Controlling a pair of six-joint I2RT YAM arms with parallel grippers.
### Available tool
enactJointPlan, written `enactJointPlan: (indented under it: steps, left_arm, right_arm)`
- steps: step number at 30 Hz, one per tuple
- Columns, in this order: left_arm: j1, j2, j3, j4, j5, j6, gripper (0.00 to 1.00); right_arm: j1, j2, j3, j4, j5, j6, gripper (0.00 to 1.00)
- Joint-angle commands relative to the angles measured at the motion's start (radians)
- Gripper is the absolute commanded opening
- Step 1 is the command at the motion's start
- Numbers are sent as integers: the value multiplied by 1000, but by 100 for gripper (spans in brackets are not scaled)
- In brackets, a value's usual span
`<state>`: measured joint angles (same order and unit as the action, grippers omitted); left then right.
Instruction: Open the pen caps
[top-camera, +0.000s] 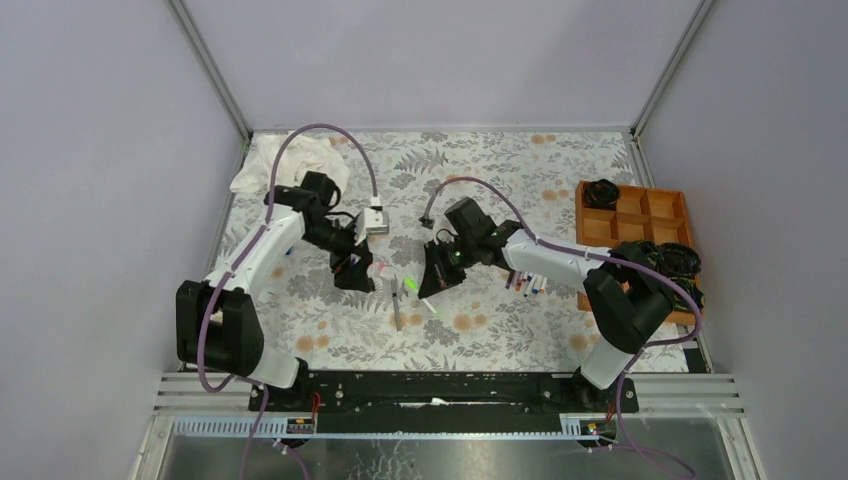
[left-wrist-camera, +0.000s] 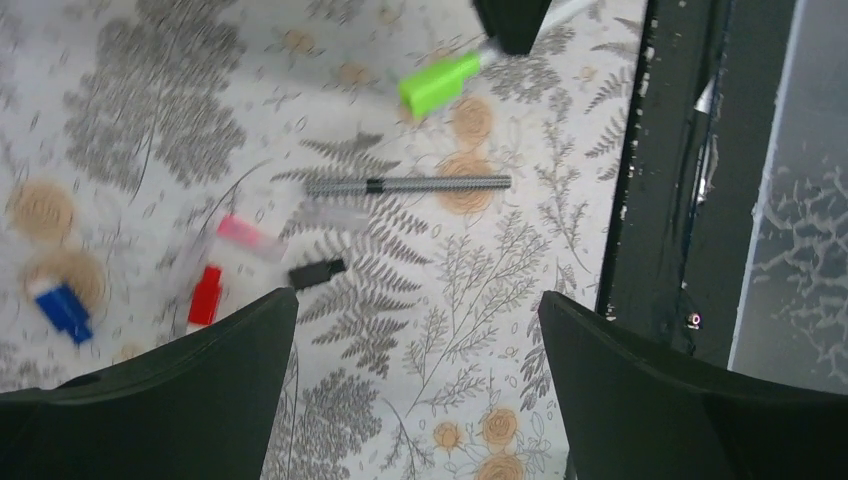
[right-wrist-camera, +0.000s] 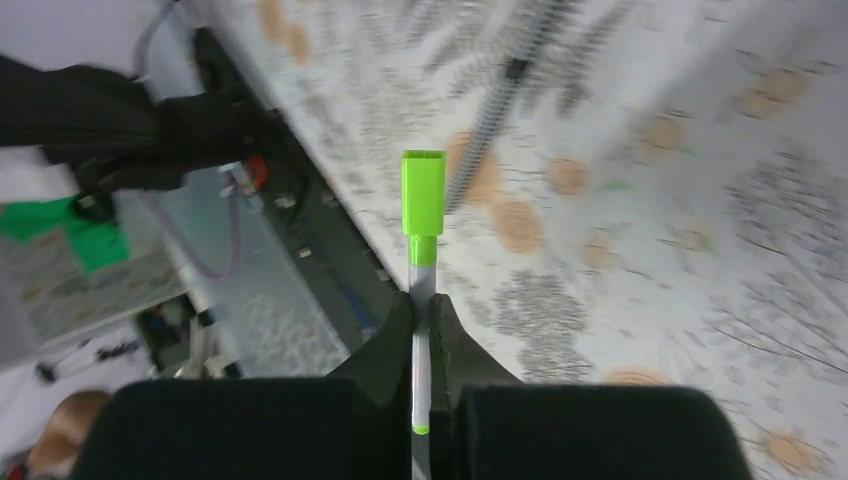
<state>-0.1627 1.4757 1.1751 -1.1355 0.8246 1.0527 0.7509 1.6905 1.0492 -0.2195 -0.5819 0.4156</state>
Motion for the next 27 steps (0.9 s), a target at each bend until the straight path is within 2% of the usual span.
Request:
enactJointPlan:
  steps: [1,9,14,23,27]
  left_arm:
    - [-97,-56,-14,-48,51,116,99]
    - [-238,-105,-27,-35,19,141,97]
    - [-272,-113,-41,-28,-2,144,90]
    - [-313,-107,-62,-20,-54,137,61]
    - [-323,-103,-53,-15,-45,128,40]
  right_arm:
    - [1,19,103,-26,-311,23,0]
    - [1,88,150,77,-550,141,0]
    - [1,119,148,148,-596,217,0]
    - [2,139,150,212,-596,287,0]
    - [1,151,150,212,-584,302,0]
